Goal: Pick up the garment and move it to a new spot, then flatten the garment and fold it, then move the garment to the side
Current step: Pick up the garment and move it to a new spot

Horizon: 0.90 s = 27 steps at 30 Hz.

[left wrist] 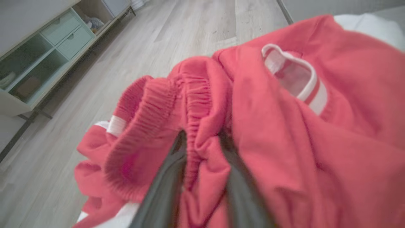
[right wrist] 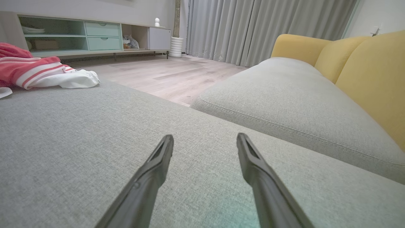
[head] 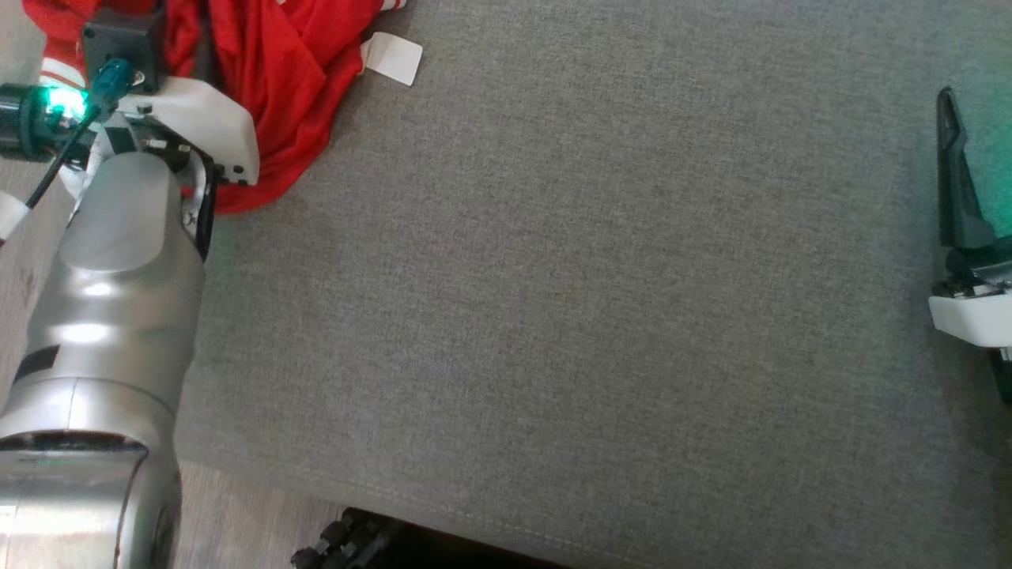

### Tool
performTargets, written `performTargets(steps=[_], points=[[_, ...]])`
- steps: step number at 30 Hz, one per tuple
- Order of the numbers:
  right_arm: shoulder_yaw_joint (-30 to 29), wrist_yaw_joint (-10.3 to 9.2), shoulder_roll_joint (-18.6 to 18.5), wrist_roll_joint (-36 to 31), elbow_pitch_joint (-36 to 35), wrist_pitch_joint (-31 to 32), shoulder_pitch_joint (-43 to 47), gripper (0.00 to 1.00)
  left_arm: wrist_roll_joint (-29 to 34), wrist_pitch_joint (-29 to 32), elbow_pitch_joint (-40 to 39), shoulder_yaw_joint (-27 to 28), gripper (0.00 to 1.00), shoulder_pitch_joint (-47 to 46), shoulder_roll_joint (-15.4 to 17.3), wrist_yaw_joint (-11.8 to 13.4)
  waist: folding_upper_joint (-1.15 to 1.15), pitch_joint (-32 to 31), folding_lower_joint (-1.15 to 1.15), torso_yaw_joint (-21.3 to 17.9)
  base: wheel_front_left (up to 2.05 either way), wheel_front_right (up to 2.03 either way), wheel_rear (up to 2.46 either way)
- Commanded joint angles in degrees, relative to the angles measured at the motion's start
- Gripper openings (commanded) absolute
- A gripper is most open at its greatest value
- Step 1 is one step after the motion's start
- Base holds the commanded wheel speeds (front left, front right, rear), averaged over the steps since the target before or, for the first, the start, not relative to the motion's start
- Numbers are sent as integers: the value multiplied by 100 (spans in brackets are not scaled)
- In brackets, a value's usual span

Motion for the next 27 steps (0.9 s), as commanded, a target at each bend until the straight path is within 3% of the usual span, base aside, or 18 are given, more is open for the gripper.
performTargets(steps=[1,2,7,12,19,27], points=[[110,39,-35,13,-72,-27,-7,100,9,-167,-93,85,26,-242,368,73,0,-91,0,-18,0,0,0],[120,39,-9,19,-50,-27,-8,100,8,-231,-84,74,0,-279,380,81,0,-153,0,-33,0,0,0],[146,39,205,49,65,-27,35,100,112,-387,-90,-81,0,-471,474,106,0,-575,0,-122,0,0,0],[216,39,548,72,195,-27,90,100,206,-448,-286,-276,0,-727,525,-42,0,-1117,0,-296,0,0,0],[359,39,1046,102,373,-27,245,100,429,-467,-714,-643,0,-1035,612,-236,0,-1906,0,-797,0,0,0],[530,39,1592,129,463,-27,364,100,472,-427,-1645,-1037,0,-1214,483,-420,0,-2583,0,-1902,0,0,0]])
